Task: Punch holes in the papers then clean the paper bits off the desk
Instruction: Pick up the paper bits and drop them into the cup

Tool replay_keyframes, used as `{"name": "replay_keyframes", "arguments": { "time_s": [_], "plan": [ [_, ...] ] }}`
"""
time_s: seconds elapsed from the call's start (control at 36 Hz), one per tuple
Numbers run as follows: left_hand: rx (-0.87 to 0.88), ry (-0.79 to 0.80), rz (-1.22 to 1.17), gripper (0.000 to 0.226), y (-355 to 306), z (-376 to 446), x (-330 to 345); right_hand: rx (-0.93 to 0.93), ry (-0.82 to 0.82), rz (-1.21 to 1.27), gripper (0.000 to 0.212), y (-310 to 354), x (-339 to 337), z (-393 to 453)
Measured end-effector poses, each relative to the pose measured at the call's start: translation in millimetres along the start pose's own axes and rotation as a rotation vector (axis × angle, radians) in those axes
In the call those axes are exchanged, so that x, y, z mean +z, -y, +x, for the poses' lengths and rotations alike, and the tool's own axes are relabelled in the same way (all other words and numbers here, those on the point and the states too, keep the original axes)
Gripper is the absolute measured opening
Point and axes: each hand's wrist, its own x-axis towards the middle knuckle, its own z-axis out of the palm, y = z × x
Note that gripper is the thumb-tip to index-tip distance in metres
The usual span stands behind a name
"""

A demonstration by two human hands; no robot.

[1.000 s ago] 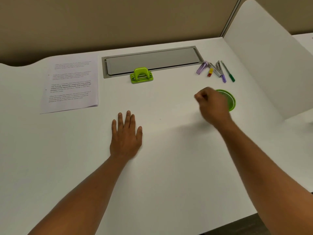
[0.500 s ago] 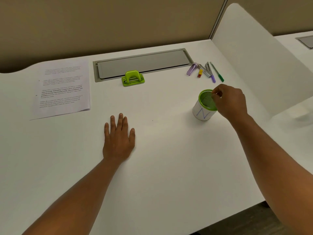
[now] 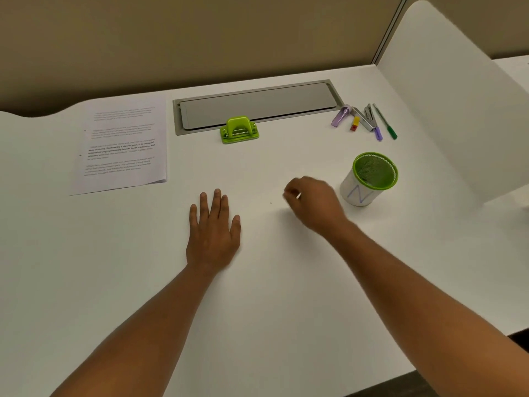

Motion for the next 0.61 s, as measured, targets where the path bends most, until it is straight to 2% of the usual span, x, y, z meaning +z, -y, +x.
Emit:
{"name": "replay_keyframes", "arguments": {
  "time_s": [0.17, 0.5, 0.61],
  "plan": [
    [0.003, -0.004, 0.004, 0.064, -1, 1, 0, 0.004, 0.124, -0.045, 0.023, 9, 37, 6],
    [0.0, -0.019, 0.013, 0.061, 1, 1, 2, -0.017, 0.126, -0.228, 0.017, 15, 48, 21],
    [-0.002, -0.01, 0.016, 0.062, 0, 1, 2, 0.079, 0.178, -0.182, 0.011, 18, 48, 25]
  ]
}}
